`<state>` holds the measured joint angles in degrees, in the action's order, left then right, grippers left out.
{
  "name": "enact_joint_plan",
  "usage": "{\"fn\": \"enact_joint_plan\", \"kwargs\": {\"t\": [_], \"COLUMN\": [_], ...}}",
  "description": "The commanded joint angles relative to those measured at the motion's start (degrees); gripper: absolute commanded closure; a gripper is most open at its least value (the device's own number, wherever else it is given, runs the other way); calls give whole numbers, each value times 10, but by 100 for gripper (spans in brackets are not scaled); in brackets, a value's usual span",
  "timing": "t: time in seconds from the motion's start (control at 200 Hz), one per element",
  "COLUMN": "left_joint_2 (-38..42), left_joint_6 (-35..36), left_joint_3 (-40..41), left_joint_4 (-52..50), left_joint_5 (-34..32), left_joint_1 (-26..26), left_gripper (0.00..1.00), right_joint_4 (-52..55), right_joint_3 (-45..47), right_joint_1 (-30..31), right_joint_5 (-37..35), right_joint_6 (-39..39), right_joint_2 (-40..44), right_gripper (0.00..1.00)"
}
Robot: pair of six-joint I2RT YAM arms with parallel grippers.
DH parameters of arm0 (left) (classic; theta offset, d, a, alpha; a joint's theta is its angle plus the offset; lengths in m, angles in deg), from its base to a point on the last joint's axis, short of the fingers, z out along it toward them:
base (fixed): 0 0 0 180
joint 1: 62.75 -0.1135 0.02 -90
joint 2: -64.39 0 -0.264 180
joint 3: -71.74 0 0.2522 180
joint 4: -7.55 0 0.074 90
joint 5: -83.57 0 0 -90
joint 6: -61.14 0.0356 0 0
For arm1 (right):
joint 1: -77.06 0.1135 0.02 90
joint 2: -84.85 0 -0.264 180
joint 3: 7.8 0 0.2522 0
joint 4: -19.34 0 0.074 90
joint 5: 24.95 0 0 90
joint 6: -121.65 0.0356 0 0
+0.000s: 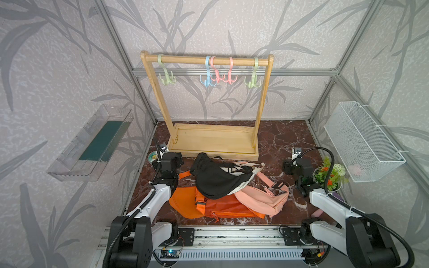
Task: Take the bag off the hook
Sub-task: Place the bag inside the bag, then reset both arms
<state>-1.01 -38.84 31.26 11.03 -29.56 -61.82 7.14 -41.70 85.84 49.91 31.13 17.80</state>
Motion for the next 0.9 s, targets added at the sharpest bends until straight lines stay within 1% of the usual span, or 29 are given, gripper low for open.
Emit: {"fn": "enact_joint_plan", "kwargs": {"t": [0.0, 0.055, 0.075, 0.12, 0.185, 0.205, 0.225, 0.265, 0.32, 0.33, 0.385, 0.41, 0.445, 0.475, 0.505, 0.53, 0.555, 0.57, 0.59, 0.61, 0.66, 0.71, 0.78, 0.85, 0.895], "left_joint_2": [-9, -21, -26, -44, -80, -95, -110, -146, -183, -184, -170, -166, -173, -189, -204, -226, -249, -260, -254, -238, -212, -220, -247, -234, -235], "left_joint_6": [23, 26, 24, 24, 12, 6, 1, 8, 17, 18, 24, 30, 33, 33, 31, 35, 40, 42, 37, 31, 24, 31, 41, 40, 43], "left_joint_3": [17, 25, 30, 43, 58, 62, 67, 75, 78, 76, 60, 56, 62, 69, 82, 98, 107, 112, 116, 113, 100, 94, 99, 91, 87], "left_joint_4": [92, 94, 102, 134, 204, 229, 254, 313, 366, 368, 307, 288, 304, 337, 378, 437, 498, 516, 502, 472, 406, 417, 467, 426, 427], "left_joint_5": [-2, 9, 18, 46, 80, 90, 106, 128, 145, 149, 183, 195, 202, 203, 200, 199, 191, 189, 184, 175, 161, 154, 141, 135, 126], "left_joint_1": [-16, -28, -32, -41, -51, -55, -59, -63, -67, -67, -67, -66, -66, -66, -66, -66, -66, -66, -66, -65, -63, -60, -52, -49, -44], "left_gripper": [1, 1, 1, 1, 1, 1, 1, 1, 1, 1, 1, 1, 1, 1, 1, 1, 1, 1, 1, 1, 1, 1, 1, 1, 1], "right_joint_4": [-151, -160, -186, -193, -154, -159, -194, -226, -252, -260, -307, -347, -389, -391, -340, -288, -240, -216, -212, -233, -296, -321, -283, -226, -234], "right_joint_3": [13, 11, 11, 6, -11, -9, -3, 4, 12, 14, 26, 32, 33, 28, 14, -5, -17, -24, -26, -19, -5, 1, -12, -25, -22], "right_joint_1": [-1, -1, -1, -6, -22, -29, -34, -36, -38, -38, -37, -37, -37, -37, -38, -38, -36, -36, -35, -33, -31, -31, -31, -31, -31], "right_joint_5": [65, 70, 69, 93, 153, 180, 201, 206, 207, 208, 206, 203, 191, 165, 115, 73, 75, 76, 75, 73, 72, 76, 83, 85, 85], "right_joint_6": [-53, -69, -69, -70, -61, -55, -57, -56, -57, -59, -60, -57, -52, -43, -21, 0, -5, -8, -9, -11, -14, -16, -19, -18, -19], "right_joint_2": [-51, -86, -95, -104, -105, -110, -119, -138, -160, -166, -196, -219, -242, -243, -230, -217, -202, -199, -200, -208, -228, -235, -224, -207, -210], "right_gripper": [20, 19, 18, 18, 17, 17, 17, 17, 17, 17, 17, 17, 17, 16, 15, 12, 7, 5, 5, 0, 1, 1, 1, 1, 1]}}
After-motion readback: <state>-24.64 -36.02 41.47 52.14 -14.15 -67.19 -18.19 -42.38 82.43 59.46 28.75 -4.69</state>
